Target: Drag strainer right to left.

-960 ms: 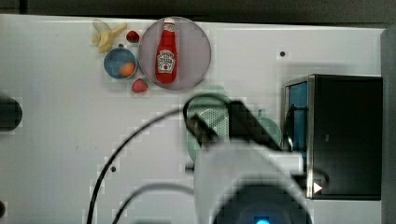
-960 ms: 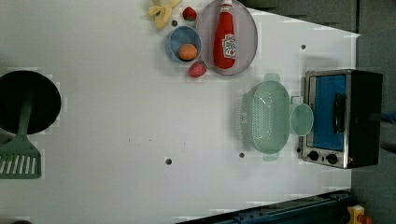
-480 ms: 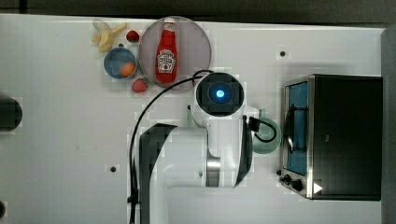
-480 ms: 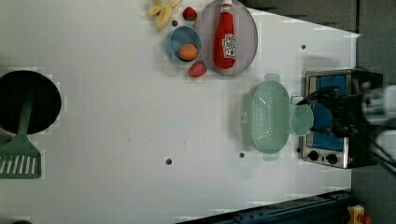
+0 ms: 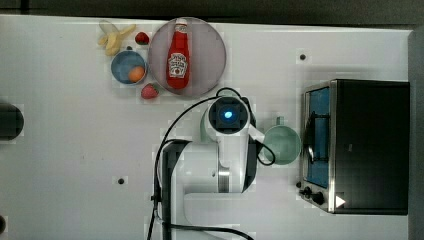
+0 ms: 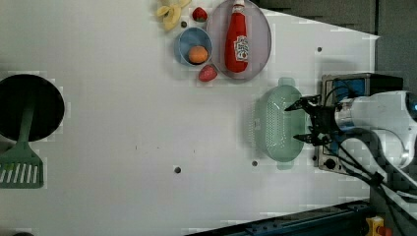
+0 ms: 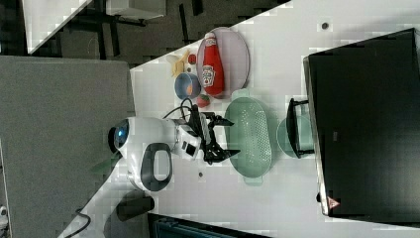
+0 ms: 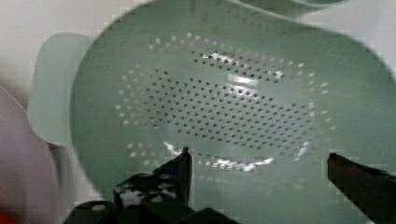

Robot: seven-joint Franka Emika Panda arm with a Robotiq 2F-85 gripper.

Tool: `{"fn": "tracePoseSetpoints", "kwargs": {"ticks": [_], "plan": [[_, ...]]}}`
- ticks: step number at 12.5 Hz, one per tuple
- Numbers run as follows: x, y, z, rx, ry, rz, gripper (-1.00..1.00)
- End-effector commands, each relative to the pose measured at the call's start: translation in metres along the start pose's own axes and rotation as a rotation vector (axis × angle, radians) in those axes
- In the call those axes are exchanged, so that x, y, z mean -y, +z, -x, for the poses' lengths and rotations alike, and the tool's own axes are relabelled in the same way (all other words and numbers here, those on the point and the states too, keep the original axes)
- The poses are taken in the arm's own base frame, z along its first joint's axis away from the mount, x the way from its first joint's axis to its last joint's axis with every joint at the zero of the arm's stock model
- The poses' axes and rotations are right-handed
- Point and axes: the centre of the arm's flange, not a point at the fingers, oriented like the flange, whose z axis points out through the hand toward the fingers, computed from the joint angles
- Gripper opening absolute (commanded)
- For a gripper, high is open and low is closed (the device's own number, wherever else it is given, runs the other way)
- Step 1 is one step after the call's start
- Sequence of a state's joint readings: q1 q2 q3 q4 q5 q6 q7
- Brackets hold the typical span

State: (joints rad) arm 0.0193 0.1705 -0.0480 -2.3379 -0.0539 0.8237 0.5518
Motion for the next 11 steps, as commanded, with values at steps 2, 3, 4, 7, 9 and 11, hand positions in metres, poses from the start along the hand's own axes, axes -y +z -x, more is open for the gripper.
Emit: {"fn": "tracePoseSetpoints", "kwargs": {"ticks": [2, 3, 4, 7, 9, 11], "plan": [[0.002, 0.064, 0.023, 0.005, 0.172, -0.057, 1.0], [0.001, 0.079, 0.028, 0.007, 0.163, -0.054, 1.0], [0.001, 0.09, 0.034, 0.01, 0.151, -0.053, 1.0], [0.002, 0.104, 0.043, 0.01, 0.135, -0.058, 1.0], [0.001, 0.109, 0.048, 0.012, 0.15, -0.048, 1.0], [0.002, 0.111, 0.056, 0.011, 0.139, -0.045, 1.0]]}}
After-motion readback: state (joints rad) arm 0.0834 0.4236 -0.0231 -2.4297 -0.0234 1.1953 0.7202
